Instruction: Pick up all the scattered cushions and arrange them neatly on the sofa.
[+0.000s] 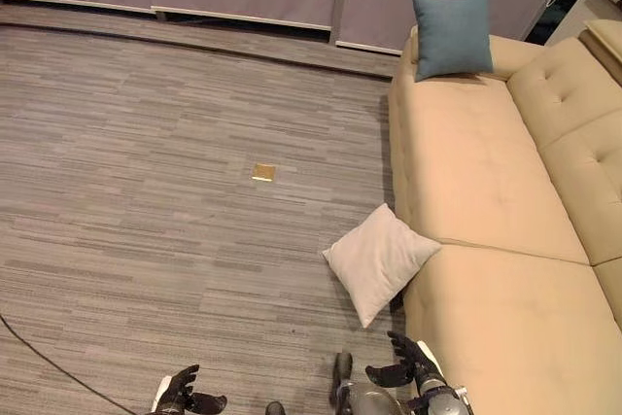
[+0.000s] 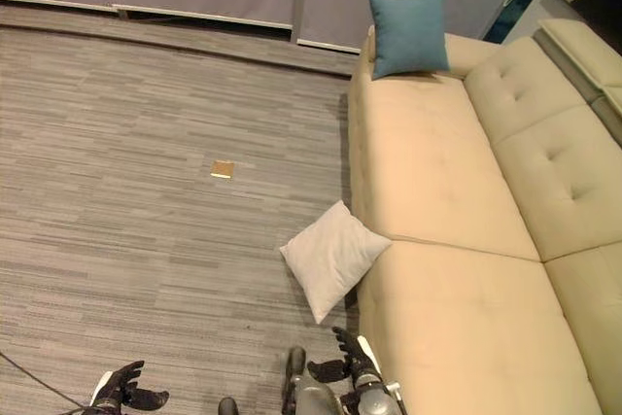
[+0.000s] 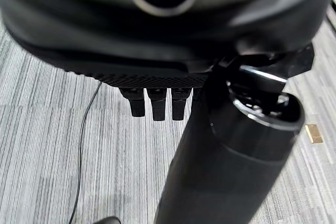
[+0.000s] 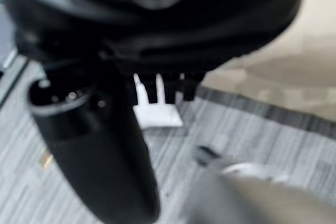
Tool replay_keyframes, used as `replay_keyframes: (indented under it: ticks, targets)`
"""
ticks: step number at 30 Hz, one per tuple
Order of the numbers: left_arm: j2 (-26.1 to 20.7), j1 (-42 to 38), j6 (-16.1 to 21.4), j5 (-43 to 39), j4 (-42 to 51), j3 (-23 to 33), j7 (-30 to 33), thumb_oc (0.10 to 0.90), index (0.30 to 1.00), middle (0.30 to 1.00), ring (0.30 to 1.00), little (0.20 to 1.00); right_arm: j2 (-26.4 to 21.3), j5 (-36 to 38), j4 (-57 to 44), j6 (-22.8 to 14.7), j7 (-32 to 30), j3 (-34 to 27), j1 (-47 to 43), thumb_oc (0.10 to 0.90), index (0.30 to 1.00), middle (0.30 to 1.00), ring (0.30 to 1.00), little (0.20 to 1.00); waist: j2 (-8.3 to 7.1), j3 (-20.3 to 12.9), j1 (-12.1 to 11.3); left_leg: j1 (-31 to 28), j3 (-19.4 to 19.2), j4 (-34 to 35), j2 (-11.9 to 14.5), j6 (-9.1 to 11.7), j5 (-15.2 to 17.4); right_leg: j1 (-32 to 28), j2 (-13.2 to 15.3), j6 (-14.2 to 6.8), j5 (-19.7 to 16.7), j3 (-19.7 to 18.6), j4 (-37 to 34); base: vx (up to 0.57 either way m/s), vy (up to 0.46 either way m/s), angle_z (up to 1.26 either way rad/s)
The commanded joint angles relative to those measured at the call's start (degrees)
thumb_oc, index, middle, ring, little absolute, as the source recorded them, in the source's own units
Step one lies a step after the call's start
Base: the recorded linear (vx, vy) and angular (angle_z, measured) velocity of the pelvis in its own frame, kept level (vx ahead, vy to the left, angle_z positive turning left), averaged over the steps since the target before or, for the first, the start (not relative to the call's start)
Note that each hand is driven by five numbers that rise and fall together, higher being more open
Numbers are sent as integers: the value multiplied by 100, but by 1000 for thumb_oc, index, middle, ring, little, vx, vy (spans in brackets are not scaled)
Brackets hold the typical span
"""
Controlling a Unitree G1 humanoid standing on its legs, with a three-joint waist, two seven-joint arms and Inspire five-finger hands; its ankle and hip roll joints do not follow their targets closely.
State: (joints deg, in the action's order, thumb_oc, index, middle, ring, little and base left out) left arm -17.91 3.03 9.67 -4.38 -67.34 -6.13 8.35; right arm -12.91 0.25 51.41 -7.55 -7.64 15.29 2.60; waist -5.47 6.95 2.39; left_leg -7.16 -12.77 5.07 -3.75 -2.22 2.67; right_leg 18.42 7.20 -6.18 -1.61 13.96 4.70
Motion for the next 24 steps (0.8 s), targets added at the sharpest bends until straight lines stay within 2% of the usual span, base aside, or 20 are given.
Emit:
replay_keyframes:
  ticks: [1,4,5,6,7,9,11,12,13,15,16,19,21,24]
  targets:
    - [-50,-65,222,138,209,27,58,800,900,900,900,900,-361,-32,-113,-258,-104,-190,-256,800,900,900,900,900,-34,-37,35,218,650,-524,109,172,571,-739,-313,-105,-272,-304,-65,266,-48,11]
    - [25,-48,219,157,228,-72,16,800,900,900,900,900,-418,22,-90,-266,-111,-300,-143,800,900,900,900,900,-42,-121,100,224,548,-988,221,392,738,-984,-301,-17,-198,-83,-166,282,-122,41]
    - [47,-99,209,142,355,-173,1,800,900,900,900,900,-513,16,-71,-256,-128,-312,-149,800,900,900,900,900,-117,-85,116,645,325,-2226,466,723,364,-1303,-312,121,-108,-5,-275,185,-151,60]
    - [47,-99,208,142,356,-174,1,800,900,900,900,900,-513,15,-72,-255,-128,-314,-149,800,900,900,900,900,-109,-86,118,671,330,-2270,480,728,384,-1299,-321,126,-109,0,-276,213,-184,34]
    - [54,-130,200,106,440,-213,7,800,900,900,900,900,-563,75,-60,-242,-144,-338,-151,800,900,900,900,900,-163,-57,71,952,244,-2880,625,769,207,-1466,-361,242,11,-27,-304,122,-72,-8]
    - [64,-138,184,51,452,-216,12,800,900,900,900,900,-561,142,-25,-217,-140,-349,-146,800,900,900,900,900,-218,-49,35,1209,155,-2995,726,674,247,-1566,-363,282,97,-102,-304,159,-49,-28]
    - [62,-127,162,58,425,-231,-8,800,900,900,900,900,-559,154,10,-200,-150,-364,-134,800,900,900,900,900,-276,-61,-13,1394,157,-2726,758,562,403,-1681,-364,262,177,-194,-340,217,24,-24]
    - [52,-116,154,64,418,-254,2,800,900,900,900,900,-564,133,39,-190,-162,-336,-143,800,900,900,900,900,-284,-55,-95,1578,293,-2306,713,527,415,-1822,-422,241,281,-356,-381,207,53,-34]
    - [49,-118,154,64,417,-254,2,800,900,900,900,900,-562,133,39,-190,-162,-336,-145,800,900,900,900,900,-296,-68,-88,1585,294,-2277,699,525,387,-1805,-410,240,276,-353,-382,201,77,-44]
    - [47,-105,162,25,416,-270,28,800,900,900,900,900,-560,98,73,-190,-187,-281,-183,800,900,900,900,900,-228,-44,-203,1693,703,-1629,625,601,37,-1934,-530,247,379,-559,-381,192,107,-58]
    - [53,-110,178,-63,414,-266,62,800,900,900,900,900,-545,63,117,-189,-215,-237,-224,800,900,900,900,900,-175,-21,-311,1906,1137,-1278,624,689,-312,-2043,-616,259,459,-723,-353,274,146,-117]
    - [34,-124,196,-220,438,-259,104,800,900,900,900,900,-536,43,110,-183,-240,-195,-297,800,900,900,900,900,-156,50,-443,2182,1615,-1159,543,735,-529,-2183,-678,272,584,-999,-228,228,151,-82]
    - [51,-93,178,-127,328,-263,67,800,900,900,900,900,-522,4,107,-190,-211,-188,-310,800,900,900,900,900,-107,-27,-447,1957,1695,-1007,524,686,-446,-2212,-693,230,680,-1143,-118,213,207,-48]
    - [32,-64,144,31,221,-286,-2,800,900,900,900,900,-474,-50,95,-186,-176,-175,-299,800,900,900,900,900,-116,-115,-403,1816,1540,-1142,451,579,-311,-2188,-558,149,702,-1287,120,230,262,-86]
